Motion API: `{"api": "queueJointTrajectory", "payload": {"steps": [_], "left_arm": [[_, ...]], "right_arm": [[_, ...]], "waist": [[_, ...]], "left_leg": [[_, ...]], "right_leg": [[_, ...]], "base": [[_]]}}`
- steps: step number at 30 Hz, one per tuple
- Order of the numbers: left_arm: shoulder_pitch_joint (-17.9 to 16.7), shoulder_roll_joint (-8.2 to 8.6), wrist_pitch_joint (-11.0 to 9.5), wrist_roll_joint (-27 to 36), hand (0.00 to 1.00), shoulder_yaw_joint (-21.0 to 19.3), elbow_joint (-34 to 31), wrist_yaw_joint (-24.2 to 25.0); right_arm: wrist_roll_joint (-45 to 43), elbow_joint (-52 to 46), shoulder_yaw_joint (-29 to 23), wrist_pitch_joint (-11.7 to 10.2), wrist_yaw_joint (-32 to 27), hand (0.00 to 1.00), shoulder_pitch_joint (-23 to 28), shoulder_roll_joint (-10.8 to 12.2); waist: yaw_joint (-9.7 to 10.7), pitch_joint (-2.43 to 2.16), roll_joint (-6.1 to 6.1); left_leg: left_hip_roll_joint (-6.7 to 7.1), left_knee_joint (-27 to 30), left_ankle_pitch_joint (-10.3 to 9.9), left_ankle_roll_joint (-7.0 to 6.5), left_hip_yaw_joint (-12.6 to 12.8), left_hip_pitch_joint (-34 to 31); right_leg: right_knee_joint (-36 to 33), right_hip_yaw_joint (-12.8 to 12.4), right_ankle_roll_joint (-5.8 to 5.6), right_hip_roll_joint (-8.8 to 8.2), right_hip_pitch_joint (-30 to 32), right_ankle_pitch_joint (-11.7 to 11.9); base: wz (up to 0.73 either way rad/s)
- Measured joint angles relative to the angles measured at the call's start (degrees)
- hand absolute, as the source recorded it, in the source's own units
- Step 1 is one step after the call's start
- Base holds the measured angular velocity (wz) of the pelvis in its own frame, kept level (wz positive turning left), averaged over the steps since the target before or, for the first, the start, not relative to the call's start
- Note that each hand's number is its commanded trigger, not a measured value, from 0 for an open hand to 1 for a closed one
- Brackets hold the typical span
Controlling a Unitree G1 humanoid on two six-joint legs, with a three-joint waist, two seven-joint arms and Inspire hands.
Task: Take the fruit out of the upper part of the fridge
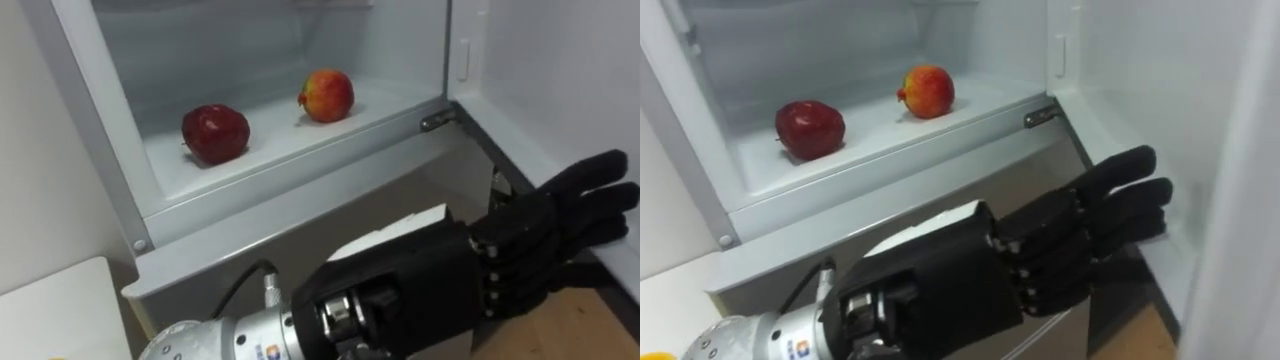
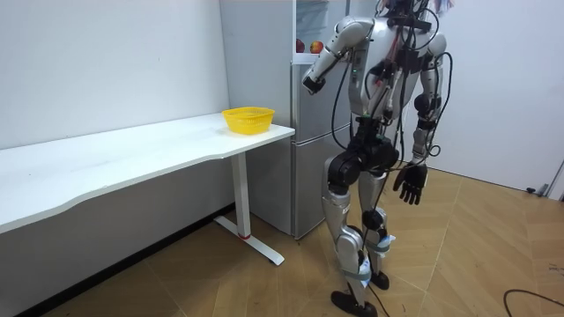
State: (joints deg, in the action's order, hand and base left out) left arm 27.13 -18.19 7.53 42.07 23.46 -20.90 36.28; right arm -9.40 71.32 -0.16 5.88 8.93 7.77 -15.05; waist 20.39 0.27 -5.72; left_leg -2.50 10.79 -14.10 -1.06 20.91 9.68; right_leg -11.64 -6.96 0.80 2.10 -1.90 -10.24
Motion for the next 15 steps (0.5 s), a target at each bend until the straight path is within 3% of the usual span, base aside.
{"api": "queueJointTrajectory", "payload": {"steps": [4,10,15], "left_arm": [[2.5,0.77,0.0,0.2,0.00,1.7,1.3,-1.3],[4.1,2.53,0.1,0.2,0.00,2.3,3.2,-2.0],[4.7,3.06,0.7,0.2,0.00,2.4,3.7,-2.1]], "right_arm": [[0.1,0.2,0.0,1.1,0.1,0.00,-1.1,-0.2],[0.1,0.3,0.0,1.4,0.0,0.00,-1.4,-0.5],[0.1,0.3,0.0,1.7,0.0,0.00,-2.3,-0.9]], "waist": [[1.3,0.18,-0.52],[2.1,0.35,-1.12],[2.9,0.37,-1.16]], "left_leg": [[-0.02,0.0,0.0,0.00,0.6,0.0],[-0.14,0.0,0.0,0.00,1.2,0.3],[-0.02,-0.1,0.0,0.00,2.5,0.5]], "right_leg": [[0.0,-0.1,0.03,0.00,-0.1,0.0],[-0.1,-0.8,0.13,0.22,0.1,0.1],[-0.1,-0.9,0.18,0.35,0.4,0.1]], "base": [[-0.09],[-0.06],[-0.02]]}}
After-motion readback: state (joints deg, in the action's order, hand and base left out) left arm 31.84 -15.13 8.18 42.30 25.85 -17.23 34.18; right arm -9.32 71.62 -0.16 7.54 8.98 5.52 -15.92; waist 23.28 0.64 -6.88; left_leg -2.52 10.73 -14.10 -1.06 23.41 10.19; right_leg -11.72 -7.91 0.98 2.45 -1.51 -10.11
